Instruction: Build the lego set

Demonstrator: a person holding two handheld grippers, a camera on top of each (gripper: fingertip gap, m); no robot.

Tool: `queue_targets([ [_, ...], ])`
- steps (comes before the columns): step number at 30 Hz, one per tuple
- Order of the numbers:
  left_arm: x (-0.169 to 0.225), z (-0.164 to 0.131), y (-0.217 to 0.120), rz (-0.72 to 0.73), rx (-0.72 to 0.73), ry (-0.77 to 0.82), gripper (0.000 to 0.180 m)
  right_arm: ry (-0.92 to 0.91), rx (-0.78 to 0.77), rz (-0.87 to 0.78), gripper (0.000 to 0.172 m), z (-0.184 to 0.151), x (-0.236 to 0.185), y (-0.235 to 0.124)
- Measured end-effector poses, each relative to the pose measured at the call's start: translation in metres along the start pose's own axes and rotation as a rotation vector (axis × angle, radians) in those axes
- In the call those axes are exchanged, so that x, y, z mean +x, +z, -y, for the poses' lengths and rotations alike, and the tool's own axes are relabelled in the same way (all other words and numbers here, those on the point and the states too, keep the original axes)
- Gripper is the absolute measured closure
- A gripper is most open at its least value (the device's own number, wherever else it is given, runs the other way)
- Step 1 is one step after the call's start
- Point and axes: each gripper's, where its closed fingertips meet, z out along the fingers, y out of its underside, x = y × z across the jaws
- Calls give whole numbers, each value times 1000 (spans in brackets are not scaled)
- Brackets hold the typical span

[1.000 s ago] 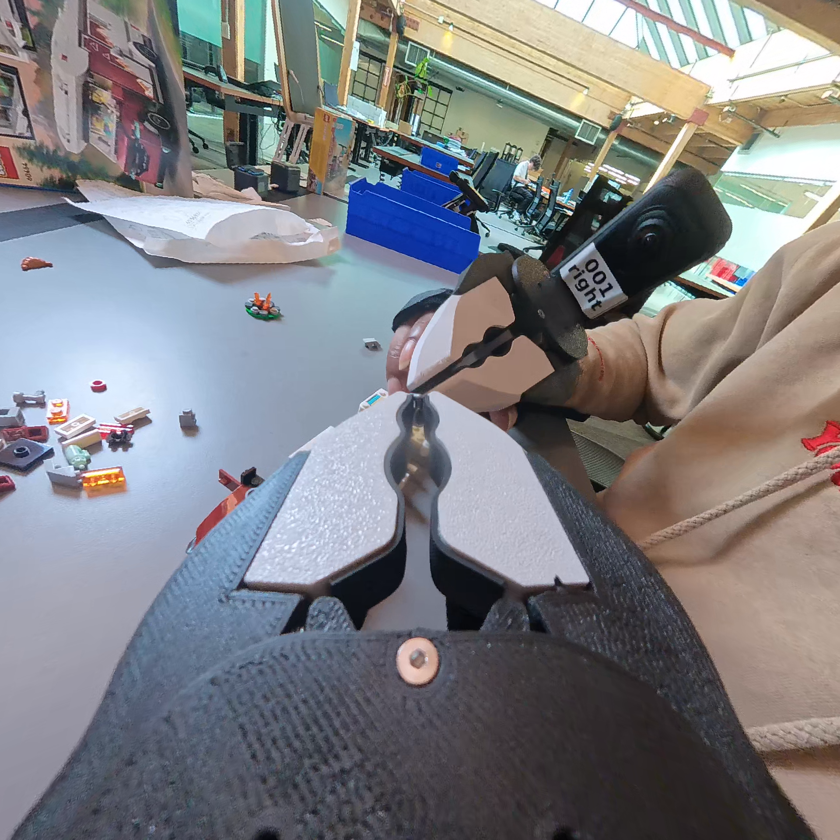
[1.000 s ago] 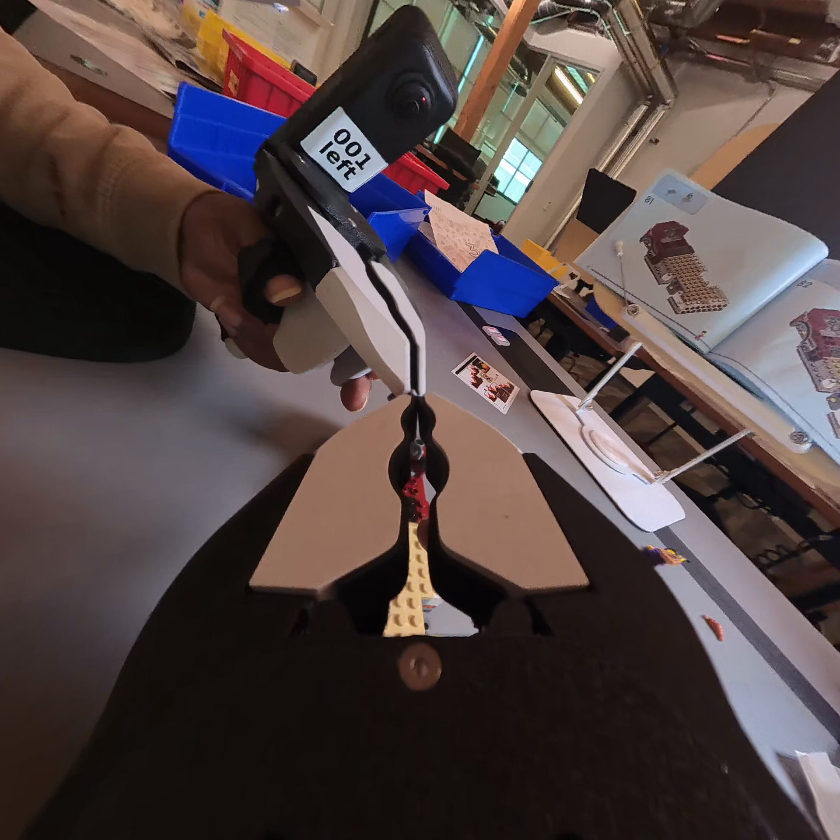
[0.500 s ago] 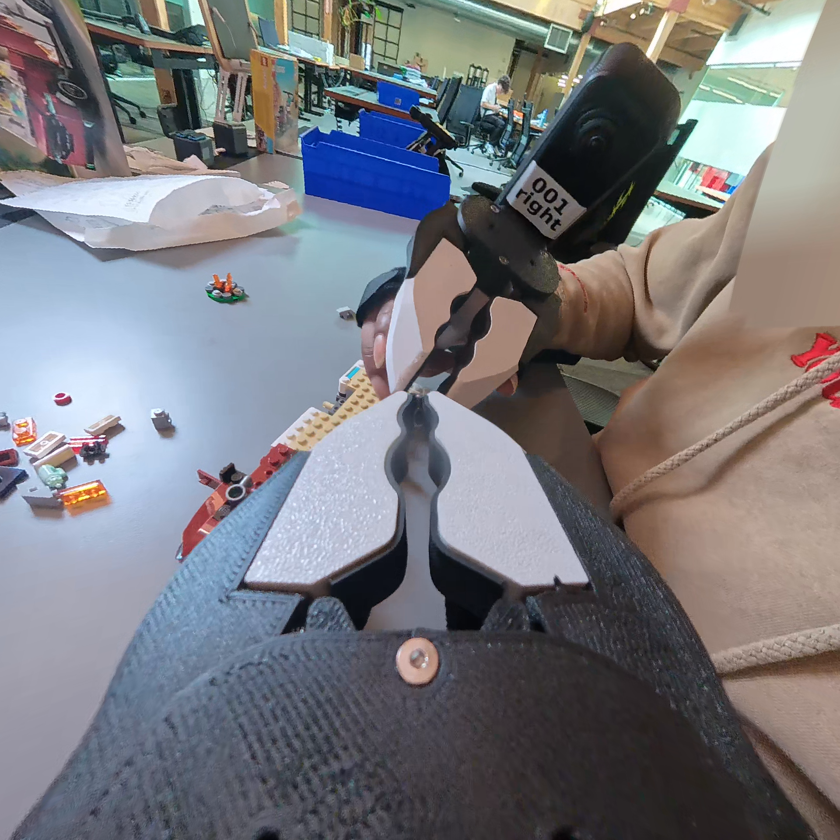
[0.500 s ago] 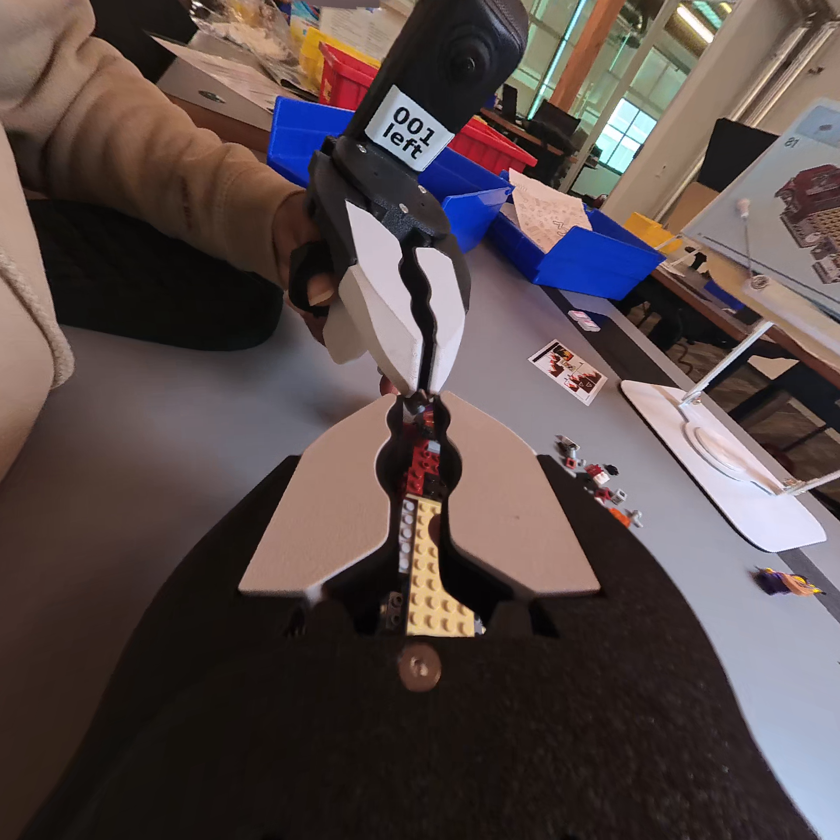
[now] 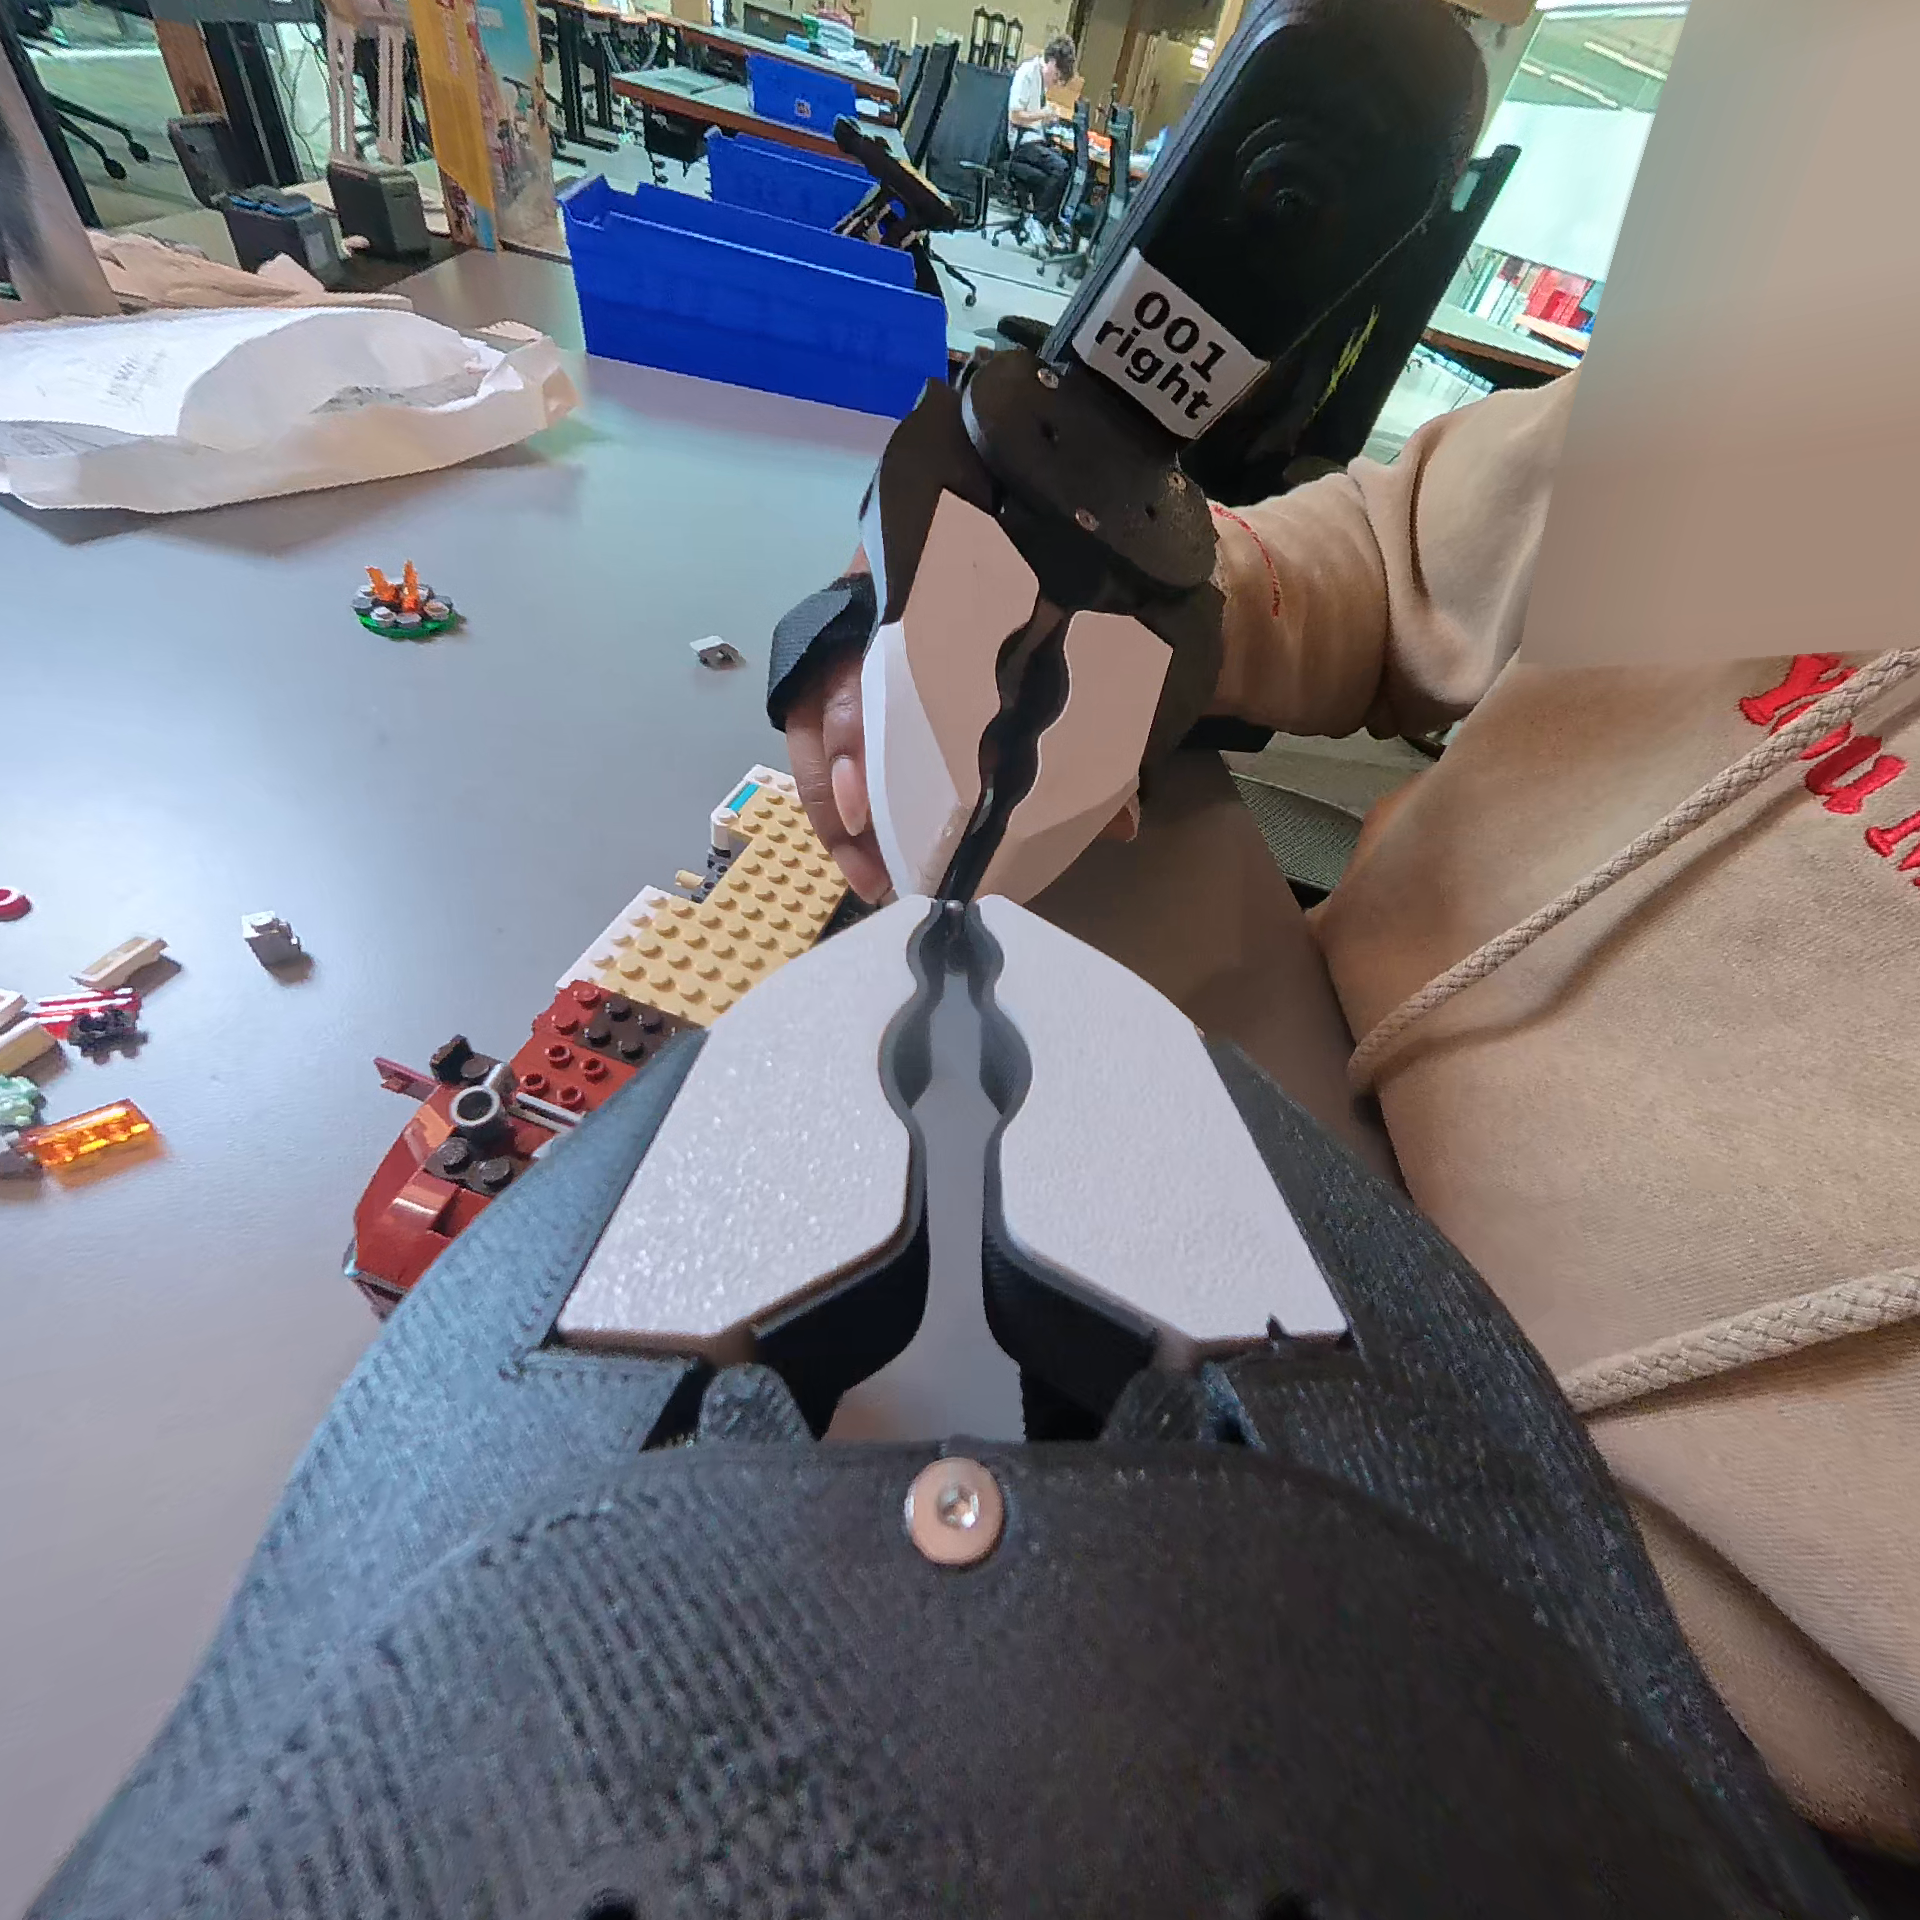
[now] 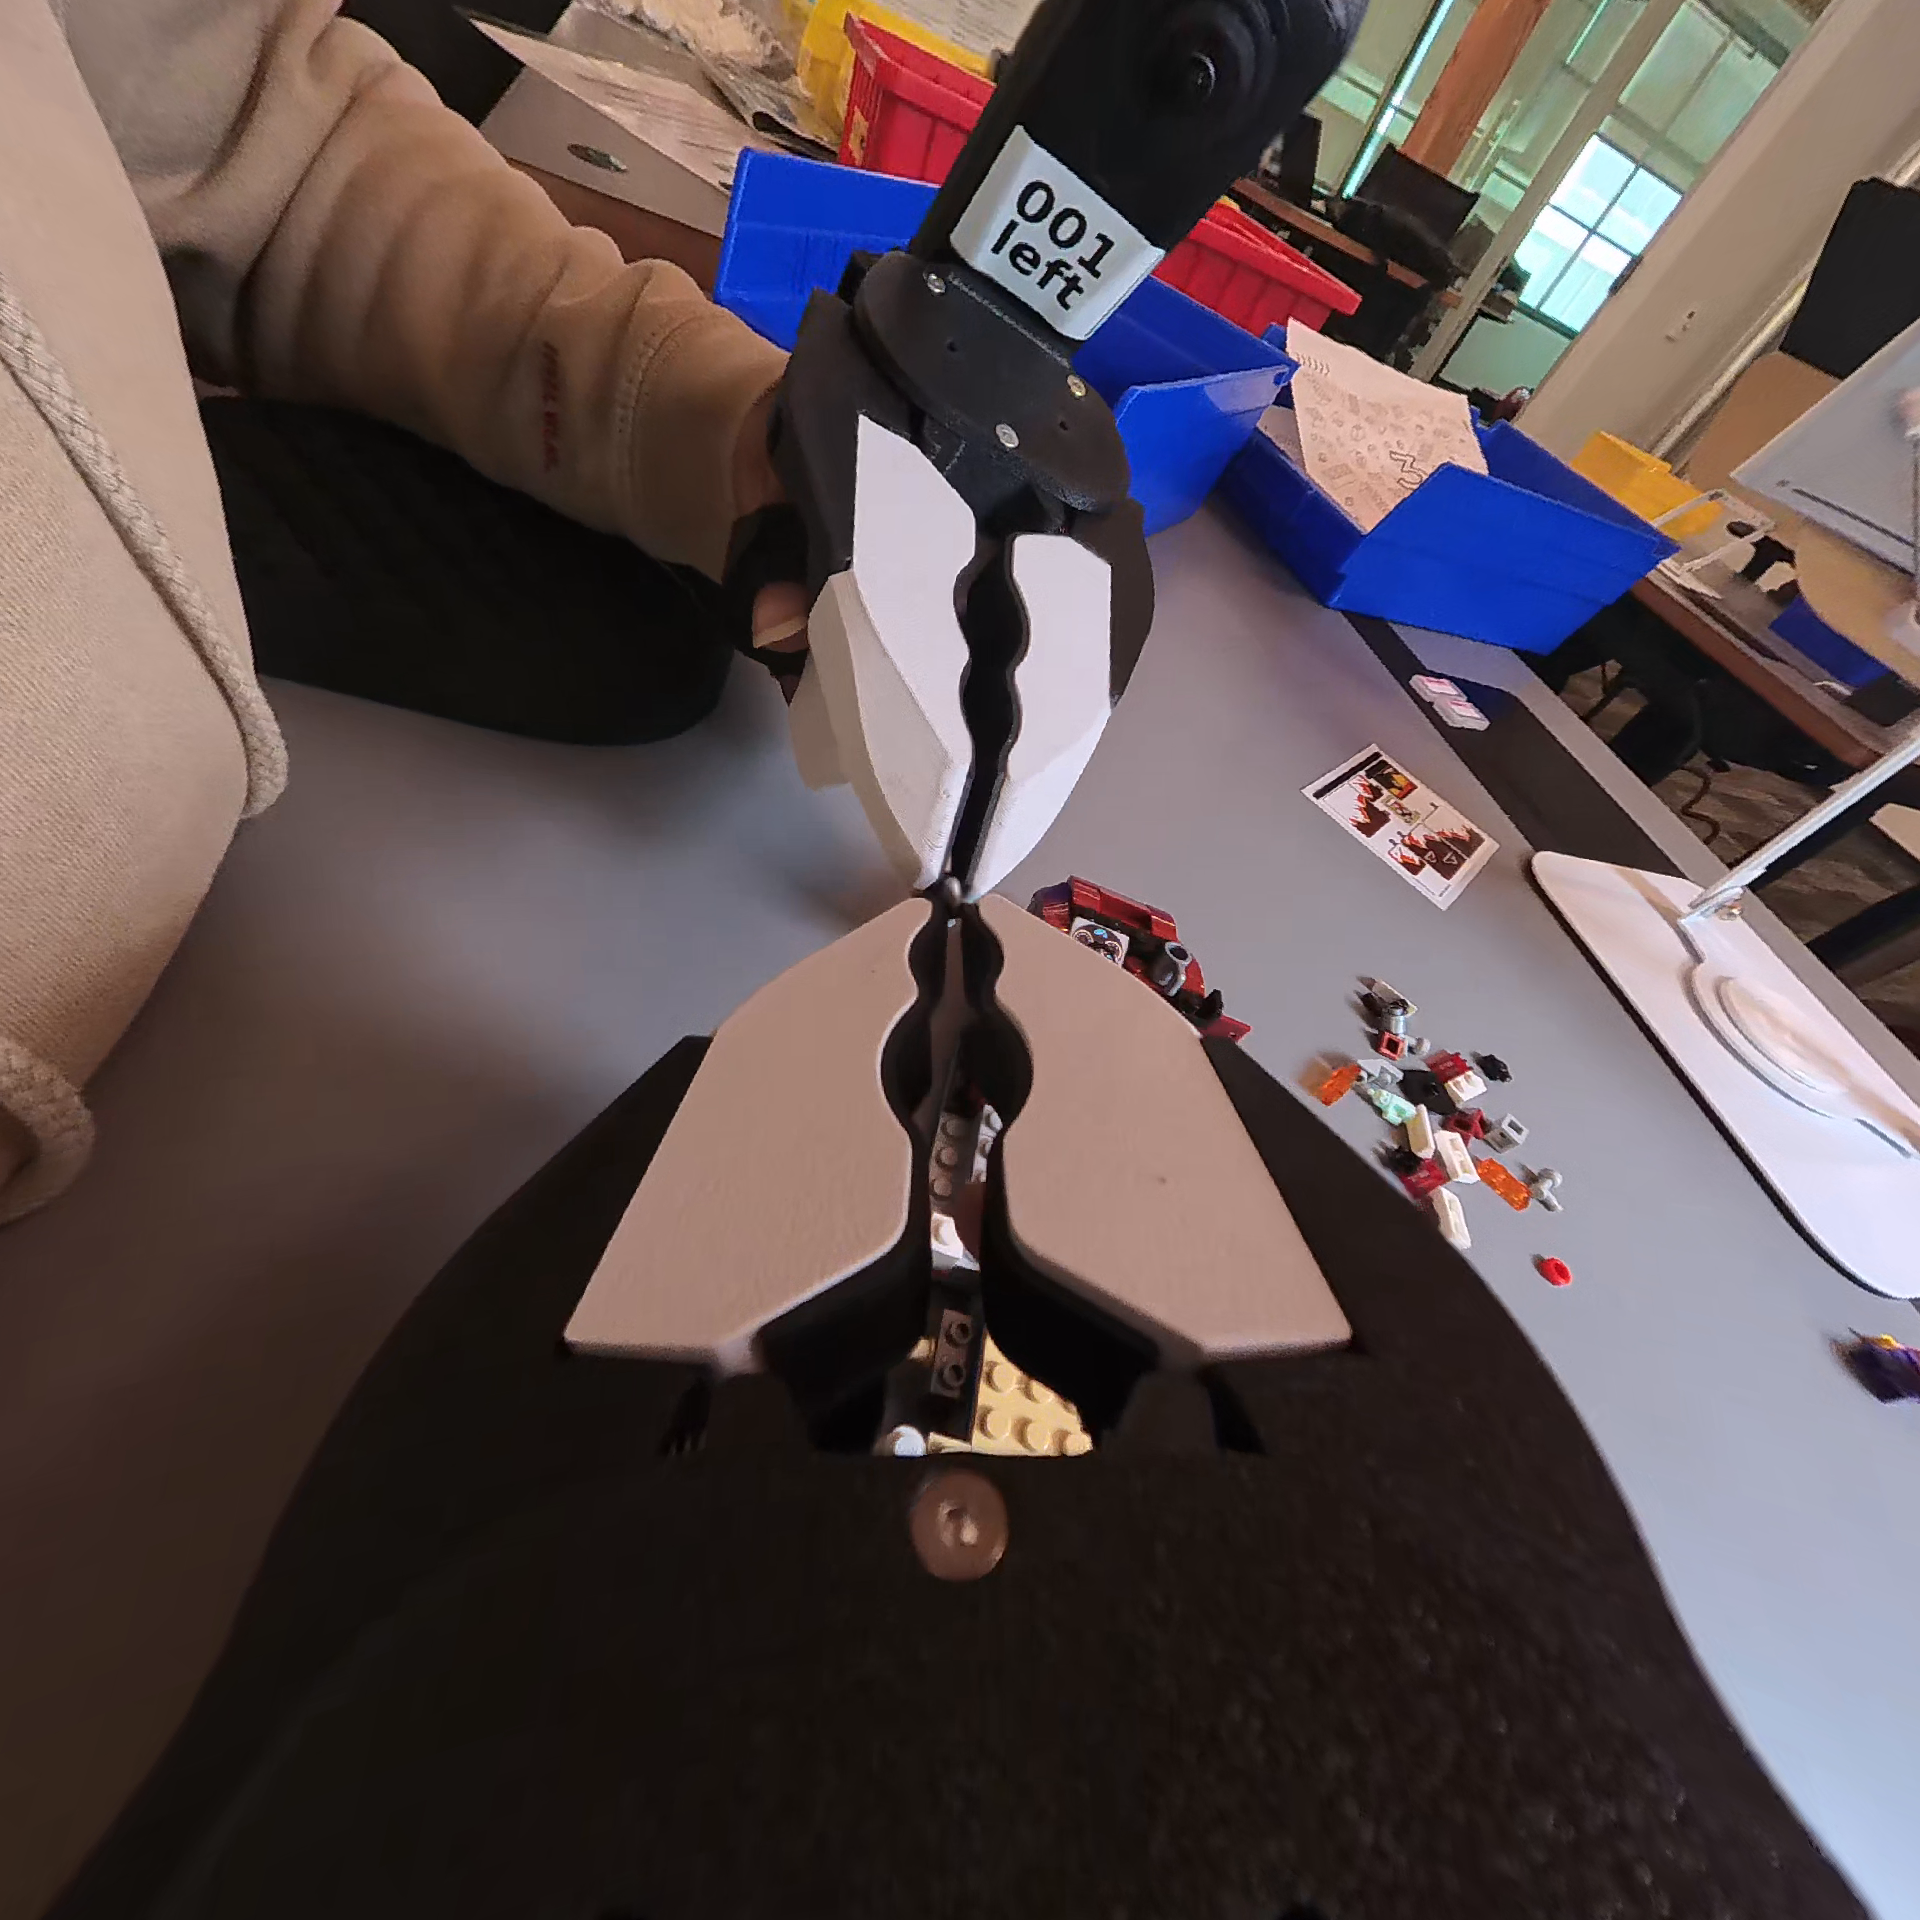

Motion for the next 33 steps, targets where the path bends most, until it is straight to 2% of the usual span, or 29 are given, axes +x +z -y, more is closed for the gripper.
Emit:
queue_targets([
  [5, -9, 6, -4, 58, 39, 36, 159, 128, 100, -35, 169, 11, 14, -6],
  [12, -7, 17, -4, 102, 90, 83, 172, 232, 175, -30, 169, 20, 18, -7],
  [19, -7, 16, -5, 97, 91, 83, 174, 241, 163, -12, 169, 17, 17, -6],
  [28, -5, 2, -3, 66, 10, 108, 173, 221, 106, 41, 164, 9, 8, -4],
  [33, -3, -5, 0, 53, -29, 122, 173, 204, 72, 72, 168, 5, 1, -2],
])
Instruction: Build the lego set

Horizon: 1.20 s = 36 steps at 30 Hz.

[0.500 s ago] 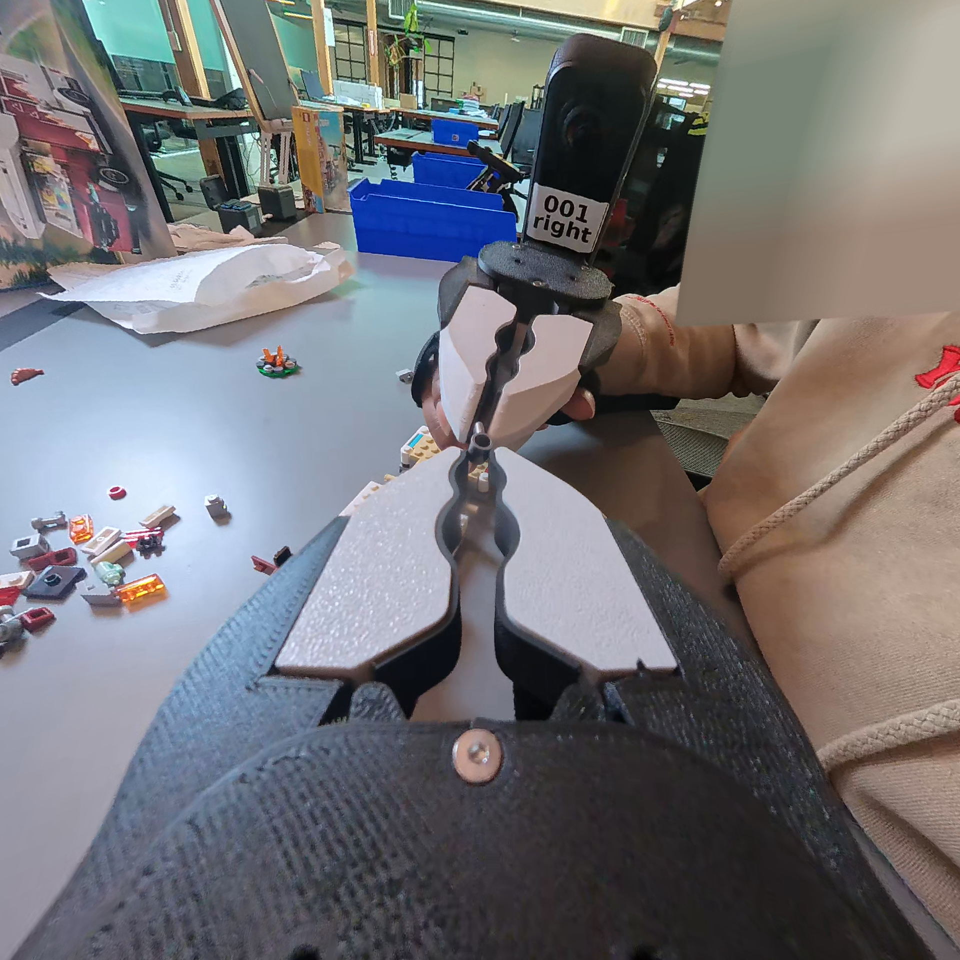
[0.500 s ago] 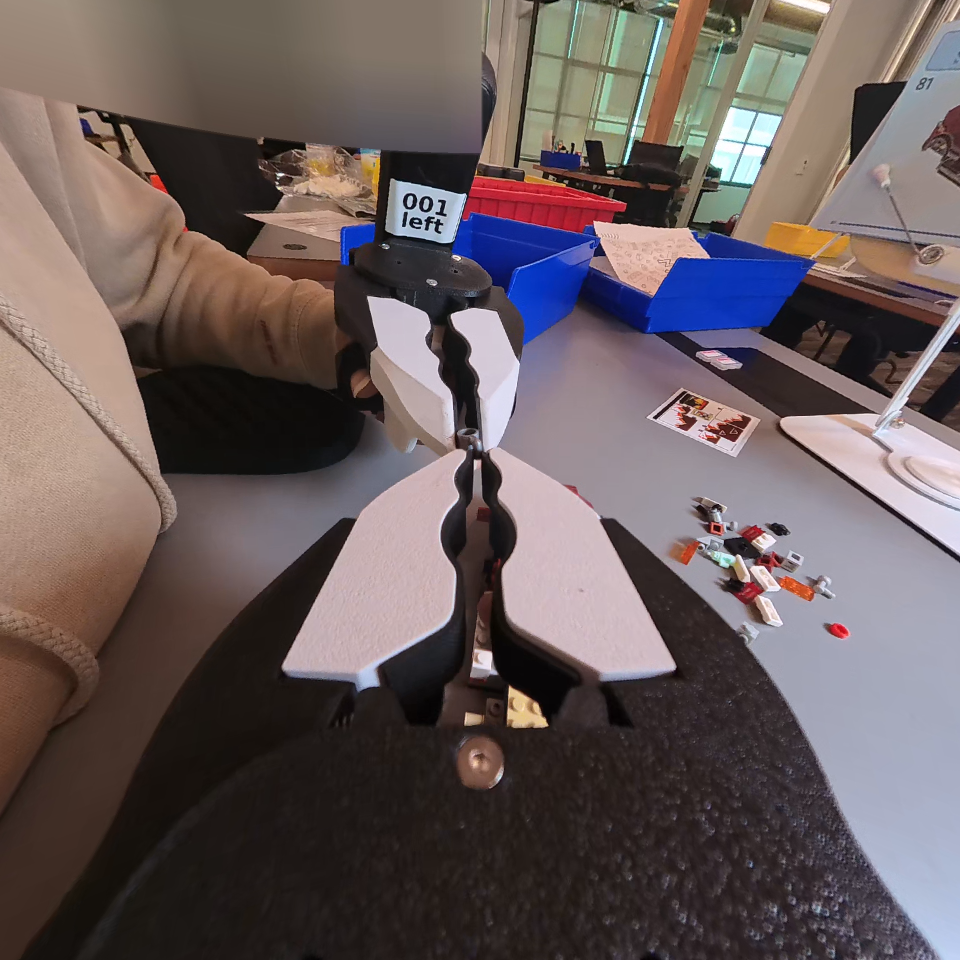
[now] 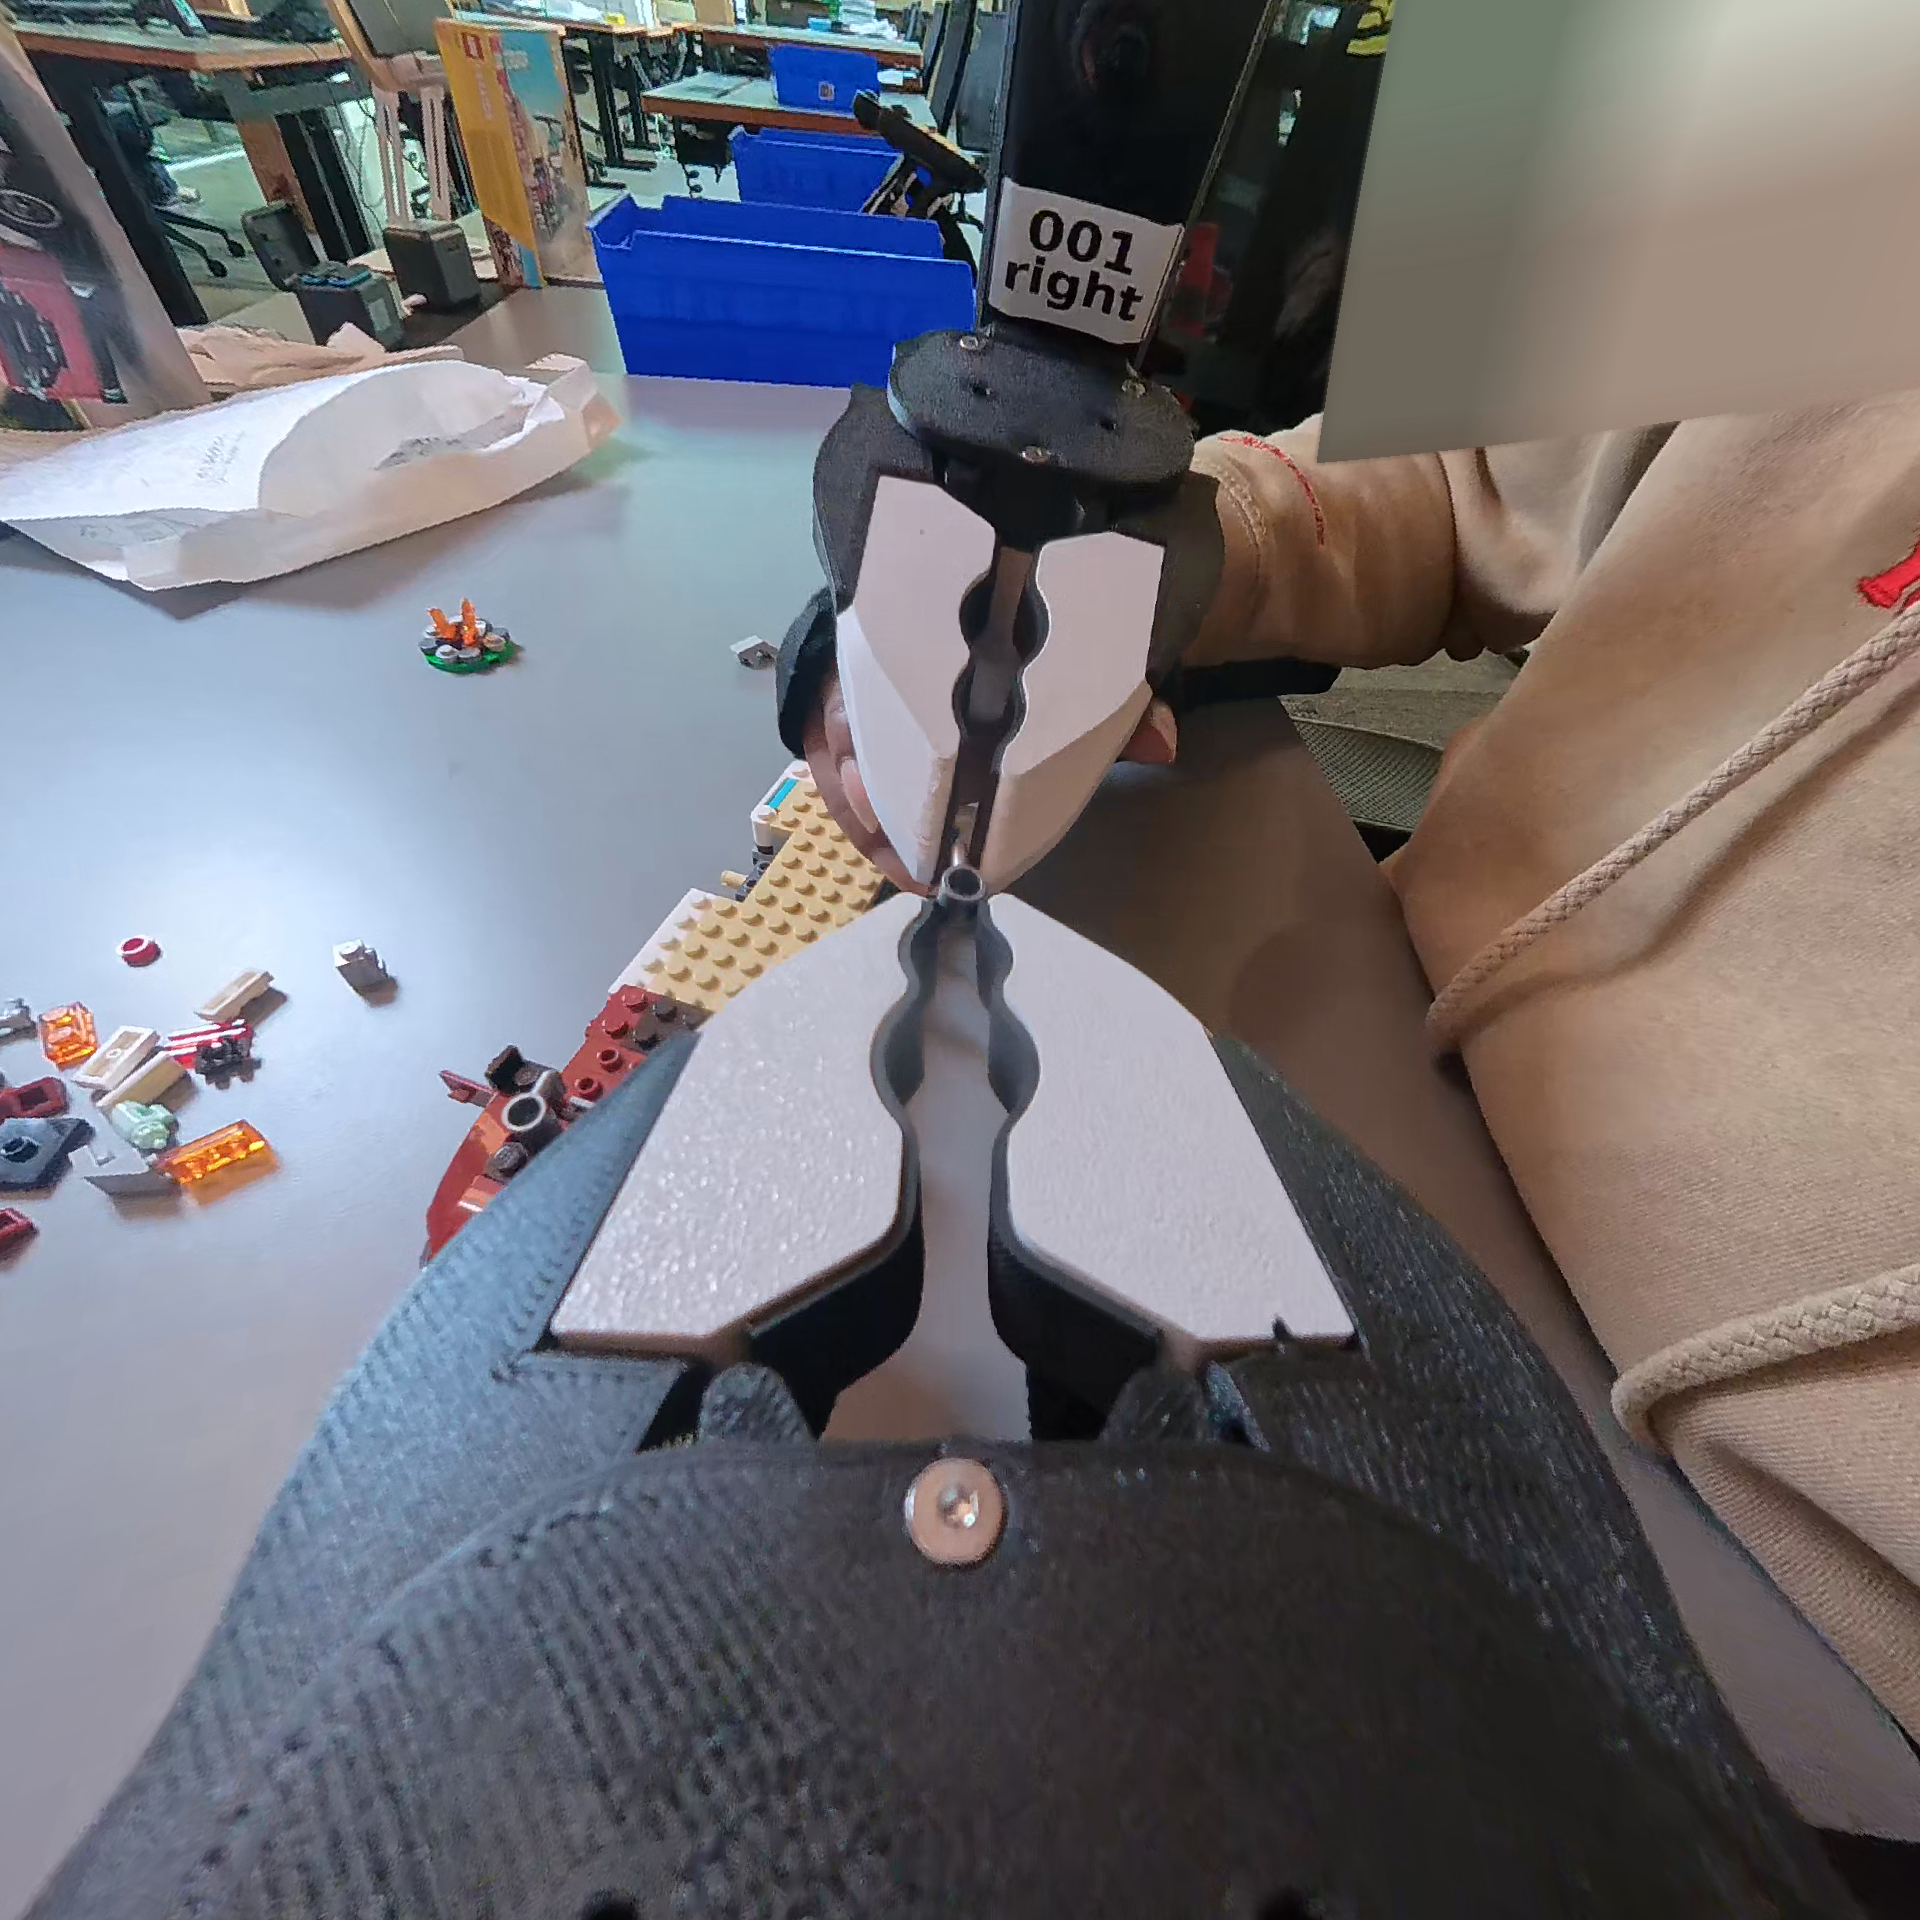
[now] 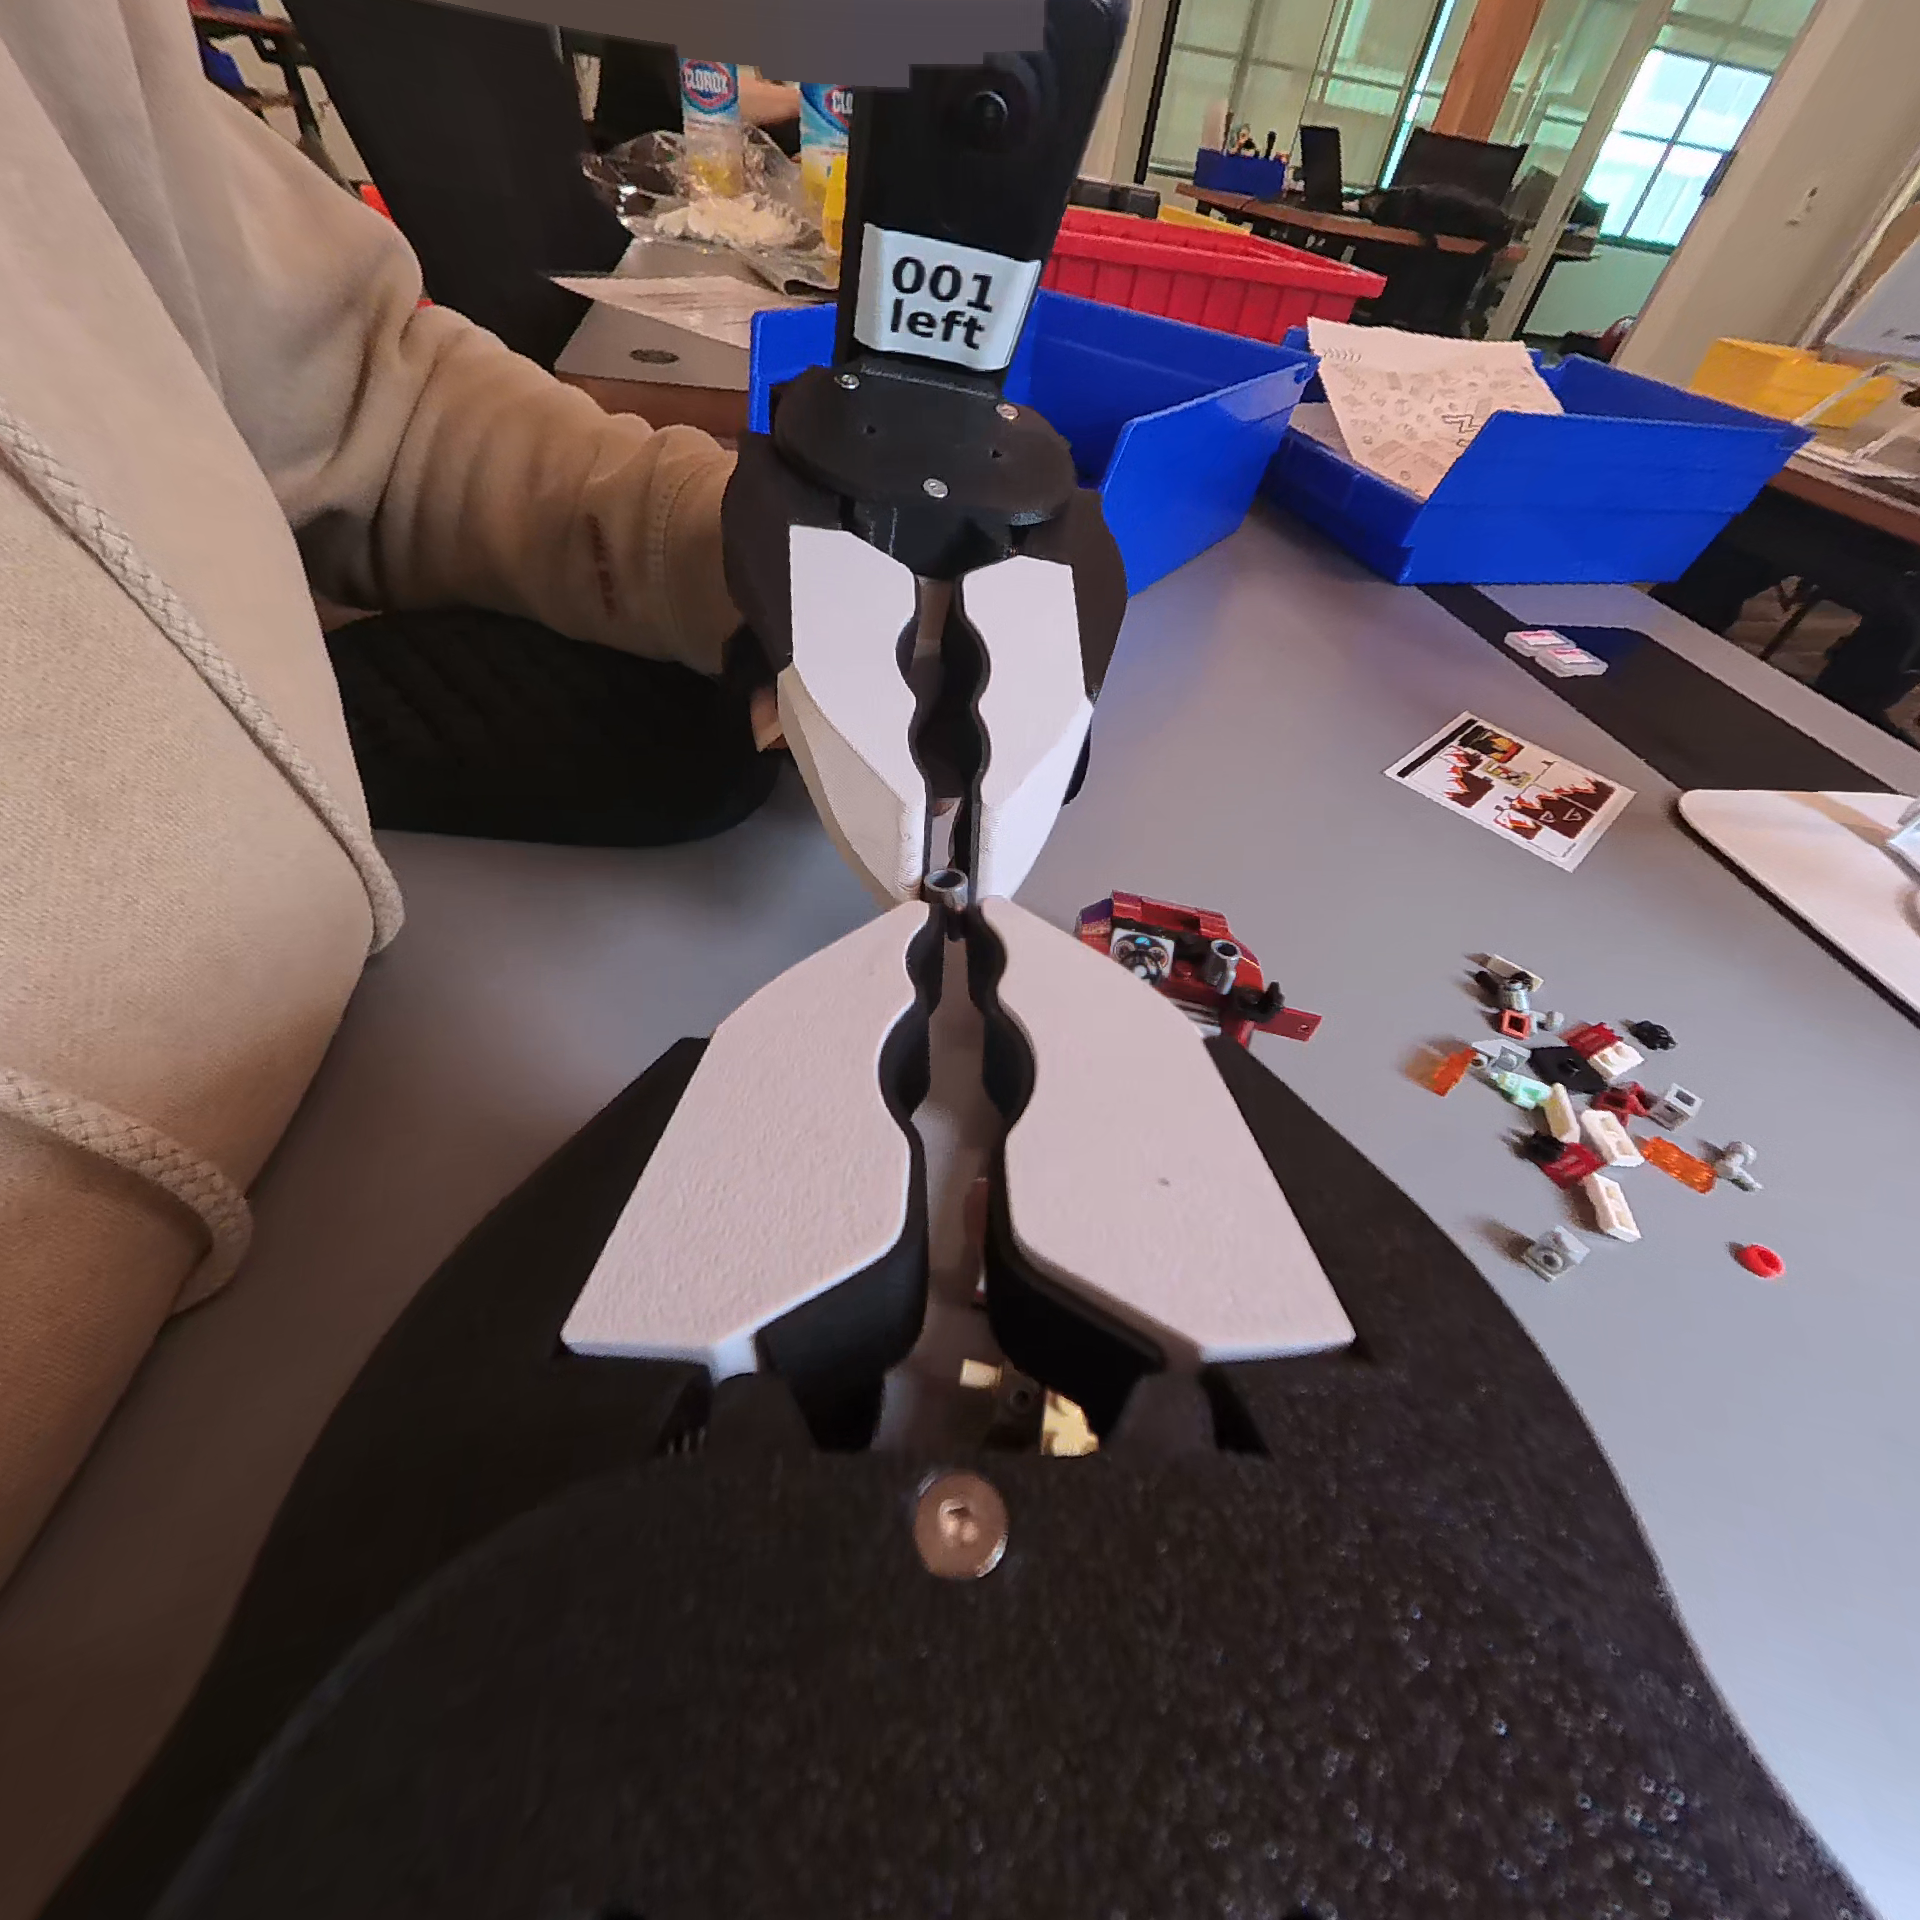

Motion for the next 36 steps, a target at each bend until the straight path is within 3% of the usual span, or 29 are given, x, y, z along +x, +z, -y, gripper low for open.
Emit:
queue_targets([
  [6, -3, -1, -1, 8, -4, -7, 173, 22, -41, -13, 169, -2, 3, 1],
  [10, -32, 0, -18, 128, -22, 19, 158, 64, -102, -138, 169, -5, 33, 5],
  [14, -60, -14, -32, 254, -106, 82, 156, 111, -171, -159, 168, -17, 51, 16],
  [23, -66, -25, -36, 256, -161, 132, 151, 88, -299, -70, 169, -20, 62, 40],
  [28, -70, -47, -43, 206, -255, 85, 124, 96, -349, -41, 169, -30, 60, 49],
  [36, -69, -55, -35, 218, -273, 96, 135, 89, -406, -32, 169, -37, 57, 50],
])
